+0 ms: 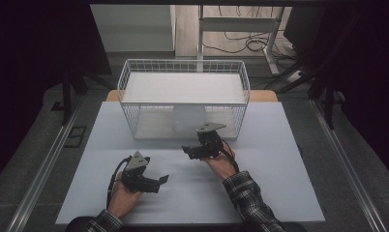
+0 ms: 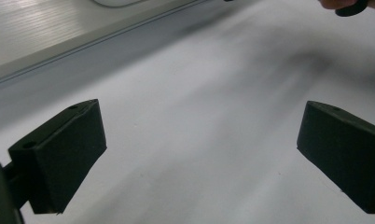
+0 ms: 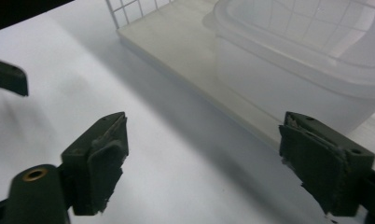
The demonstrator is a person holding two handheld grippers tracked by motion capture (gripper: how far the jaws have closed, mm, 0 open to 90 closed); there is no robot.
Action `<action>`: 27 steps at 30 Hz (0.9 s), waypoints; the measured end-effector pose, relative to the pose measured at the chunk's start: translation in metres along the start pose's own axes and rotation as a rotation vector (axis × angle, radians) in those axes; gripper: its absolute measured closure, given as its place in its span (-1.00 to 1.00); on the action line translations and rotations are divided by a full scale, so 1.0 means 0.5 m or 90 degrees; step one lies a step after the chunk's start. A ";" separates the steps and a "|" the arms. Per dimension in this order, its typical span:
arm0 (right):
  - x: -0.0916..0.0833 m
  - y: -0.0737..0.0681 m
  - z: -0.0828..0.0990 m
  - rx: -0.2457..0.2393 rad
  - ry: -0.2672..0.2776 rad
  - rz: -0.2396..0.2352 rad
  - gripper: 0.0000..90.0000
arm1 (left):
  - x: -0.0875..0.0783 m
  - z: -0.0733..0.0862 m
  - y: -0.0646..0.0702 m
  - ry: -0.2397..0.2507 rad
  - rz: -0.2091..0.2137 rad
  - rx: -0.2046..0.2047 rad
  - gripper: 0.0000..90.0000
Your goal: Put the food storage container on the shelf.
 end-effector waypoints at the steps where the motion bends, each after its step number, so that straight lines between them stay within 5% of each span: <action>1: -0.003 -0.001 0.002 -0.003 -0.002 -0.002 -0.75 | 0.000 0.000 0.000 -0.001 0.000 0.000 -0.98; 10: -0.029 0.013 0.029 0.009 0.002 0.003 -0.96 | 0.009 0.002 0.002 -0.008 0.014 0.009 -0.96; 27: -0.090 0.006 0.056 0.012 0.012 -0.003 -1.00 | 0.013 0.005 -0.002 -0.003 0.028 0.012 -0.96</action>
Point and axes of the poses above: each handheld gripper's, and its own axes: x roughly forward along the jaws, z roughly out of its underside, y roughly to its right, the point moved 2 cm from there along x, roughly forward along the jaws, and after that the axes turned 5 degrees about z, right-handed, at the moved point
